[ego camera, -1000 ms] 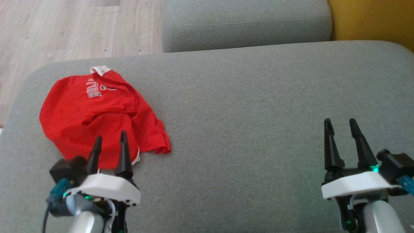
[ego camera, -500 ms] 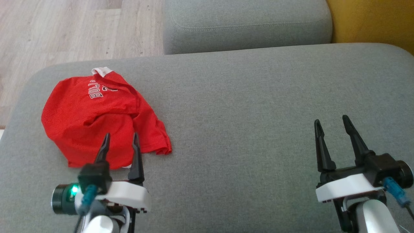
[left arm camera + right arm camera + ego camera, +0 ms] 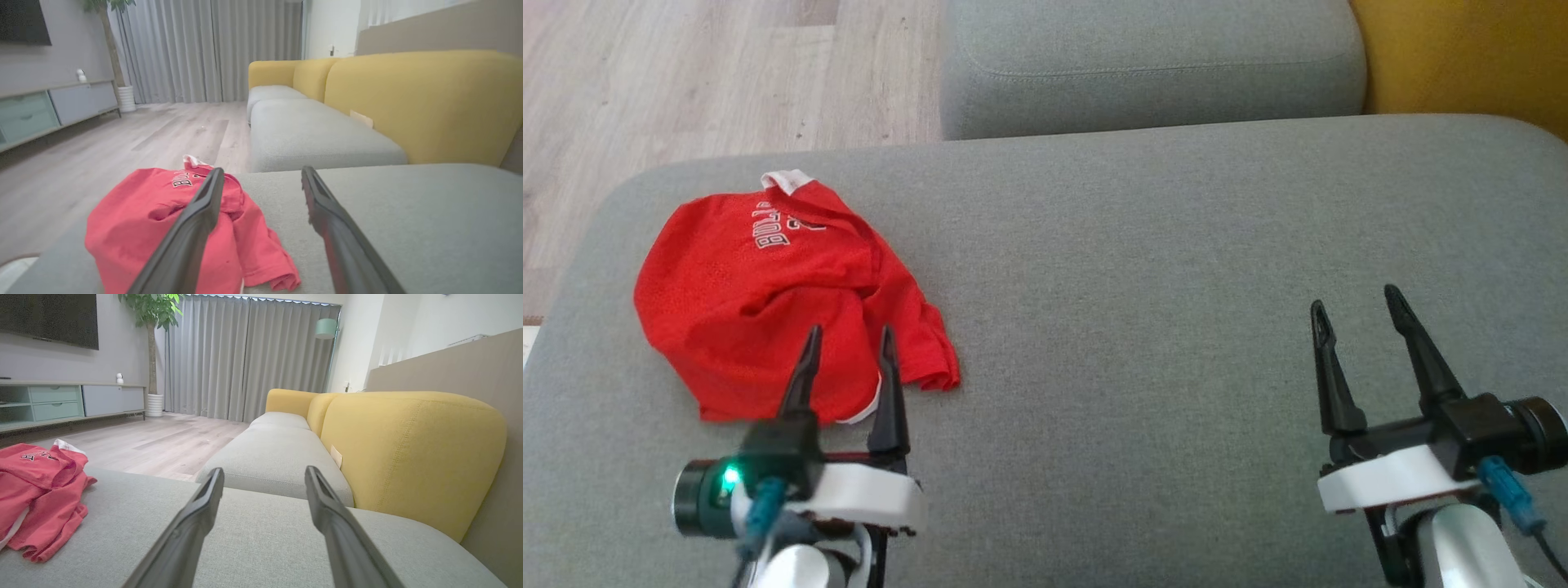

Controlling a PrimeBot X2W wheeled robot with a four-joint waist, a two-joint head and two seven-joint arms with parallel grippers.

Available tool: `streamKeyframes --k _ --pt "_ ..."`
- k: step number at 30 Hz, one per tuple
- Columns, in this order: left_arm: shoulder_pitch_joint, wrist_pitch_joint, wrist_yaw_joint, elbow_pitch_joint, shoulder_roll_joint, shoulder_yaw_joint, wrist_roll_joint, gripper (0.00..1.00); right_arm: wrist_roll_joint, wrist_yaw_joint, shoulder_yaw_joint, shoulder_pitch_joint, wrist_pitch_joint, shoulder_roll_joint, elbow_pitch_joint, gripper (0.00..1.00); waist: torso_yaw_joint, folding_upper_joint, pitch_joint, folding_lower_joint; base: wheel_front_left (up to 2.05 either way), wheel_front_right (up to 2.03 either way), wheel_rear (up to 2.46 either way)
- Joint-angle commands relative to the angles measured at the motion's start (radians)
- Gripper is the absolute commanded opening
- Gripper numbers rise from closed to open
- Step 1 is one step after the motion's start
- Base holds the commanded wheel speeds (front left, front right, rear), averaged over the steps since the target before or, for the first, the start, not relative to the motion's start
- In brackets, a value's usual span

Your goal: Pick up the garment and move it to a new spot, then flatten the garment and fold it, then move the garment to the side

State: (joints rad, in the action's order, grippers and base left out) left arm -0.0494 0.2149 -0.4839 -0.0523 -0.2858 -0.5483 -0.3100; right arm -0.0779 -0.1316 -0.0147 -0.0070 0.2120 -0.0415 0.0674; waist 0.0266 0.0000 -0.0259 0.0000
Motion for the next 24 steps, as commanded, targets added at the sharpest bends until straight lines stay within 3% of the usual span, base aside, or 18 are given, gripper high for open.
streamKeyframes --k 1,8,13,24 --pt "-0.026 0.016 0.035 -0.048 0.012 0.072 -0.005 1.00 0.014 0.001 -0.015 -0.016 0.019 -0.008 -0.037 1.00 0.001 0.0000 -0.001 0.0000 0.00 0.00 0.00" --pt "0.050 0.036 0.224 -0.022 0.117 0.211 0.014 1.00 0.239 0.001 -0.003 0.009 0.039 -0.008 0.015 1.00 0.001 0.0000 -0.011 0.0000 0.00 0.00 0.00" --pt "0.084 0.047 0.337 0.026 0.184 0.295 0.071 1.00 0.301 0.001 -0.035 0.022 0.050 -0.009 0.045 1.00 -0.006 0.0000 -0.017 0.0000 0.00 0.00 0.00" --pt "0.096 0.047 0.429 0.073 0.232 0.376 0.132 1.00 0.312 0.001 -0.042 0.015 0.050 -0.009 0.078 1.00 -0.013 0.0000 -0.022 0.0000 0.00 0.00 0.00"
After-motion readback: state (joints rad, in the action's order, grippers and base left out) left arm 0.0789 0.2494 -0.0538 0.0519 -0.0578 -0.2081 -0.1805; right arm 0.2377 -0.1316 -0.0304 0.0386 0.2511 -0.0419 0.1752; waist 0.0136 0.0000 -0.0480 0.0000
